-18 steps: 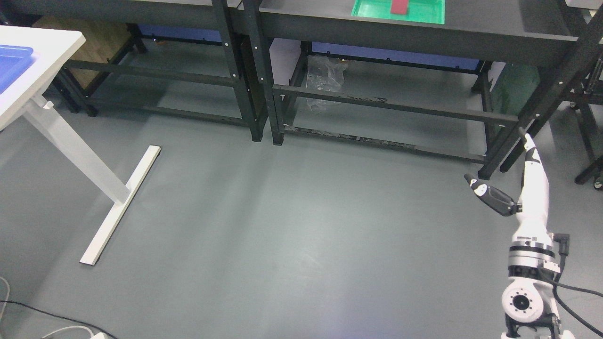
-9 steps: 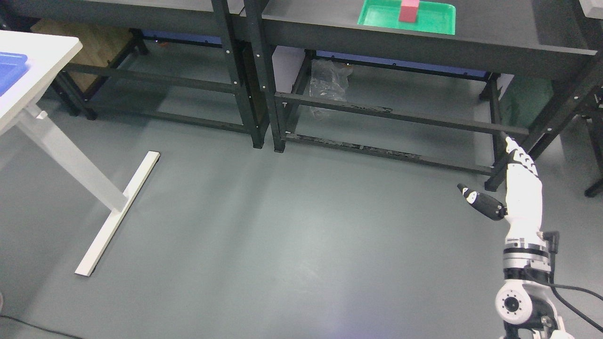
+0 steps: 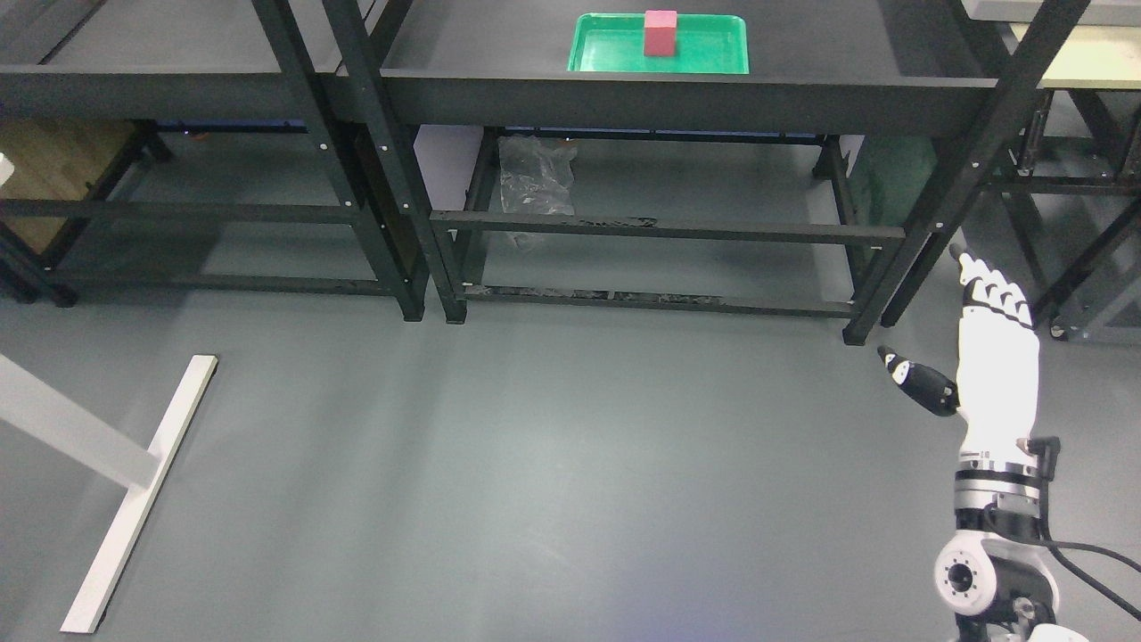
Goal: Pick pink block from left shelf to tray
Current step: 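Reach the right hand over the green tray toward the pink cube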
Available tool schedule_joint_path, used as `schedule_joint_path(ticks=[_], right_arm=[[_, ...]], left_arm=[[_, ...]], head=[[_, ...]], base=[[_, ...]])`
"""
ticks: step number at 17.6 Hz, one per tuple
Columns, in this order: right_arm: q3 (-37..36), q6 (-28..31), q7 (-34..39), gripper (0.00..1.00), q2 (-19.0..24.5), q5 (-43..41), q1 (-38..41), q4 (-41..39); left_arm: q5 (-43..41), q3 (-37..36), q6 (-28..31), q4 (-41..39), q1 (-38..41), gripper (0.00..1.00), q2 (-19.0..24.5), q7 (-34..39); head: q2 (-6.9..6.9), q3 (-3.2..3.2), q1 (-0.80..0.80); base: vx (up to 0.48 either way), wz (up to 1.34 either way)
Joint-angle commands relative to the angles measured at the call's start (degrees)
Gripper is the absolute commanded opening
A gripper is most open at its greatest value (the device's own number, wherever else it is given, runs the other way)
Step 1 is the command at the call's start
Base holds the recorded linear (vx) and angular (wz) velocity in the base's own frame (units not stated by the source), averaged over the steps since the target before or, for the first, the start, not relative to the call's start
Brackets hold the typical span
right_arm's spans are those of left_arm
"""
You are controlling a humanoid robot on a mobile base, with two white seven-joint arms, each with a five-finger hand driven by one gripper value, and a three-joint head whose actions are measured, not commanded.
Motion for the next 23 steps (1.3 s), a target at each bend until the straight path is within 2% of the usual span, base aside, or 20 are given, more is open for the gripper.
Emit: schedule_joint_path(ticks=[1, 4, 11, 16, 23], right_arm=[[0.0, -0.3, -2.8, 1.0, -1.0, 1.6, 0.2, -1.6], [0.0, -0.3, -5.5, 1.0, -1.0, 1.6, 0.2, -1.6], [0.0, -0.3, -6.1, 1.0, -1.0, 1.6, 0.1, -1.6], [-0.1, -0.3, -11.4, 1.0, -1.0, 1.6, -0.2, -1.6], [0.3, -0.3, -11.0, 1.0, -1.0, 1.6, -0.4, -1.6]], left_arm=[[-0.1, 0.0, 0.0, 0.0, 0.5, 1.0, 1.0, 0.0], [-0.1, 0.0, 0.0, 0.0, 0.5, 1.0, 1.0, 0.0], [-0.1, 0.0, 0.0, 0.0, 0.5, 1.0, 1.0, 0.0], [-0.1, 0.0, 0.1, 0.0, 0.5, 1.0, 1.0, 0.0], [-0.1, 0.0, 0.0, 0.0, 0.5, 1.0, 1.0, 0.0]], head=[[0.0, 0.0, 0.0], [0.0, 0.0, 0.0], [0.0, 0.0, 0.0], [0.0, 0.0, 0.0], [0.0, 0.0, 0.0]], base=[[0.086, -0.22], [0.037, -0.07], [0.05, -0.05], [0.108, -0.02], [0.166, 0.09]])
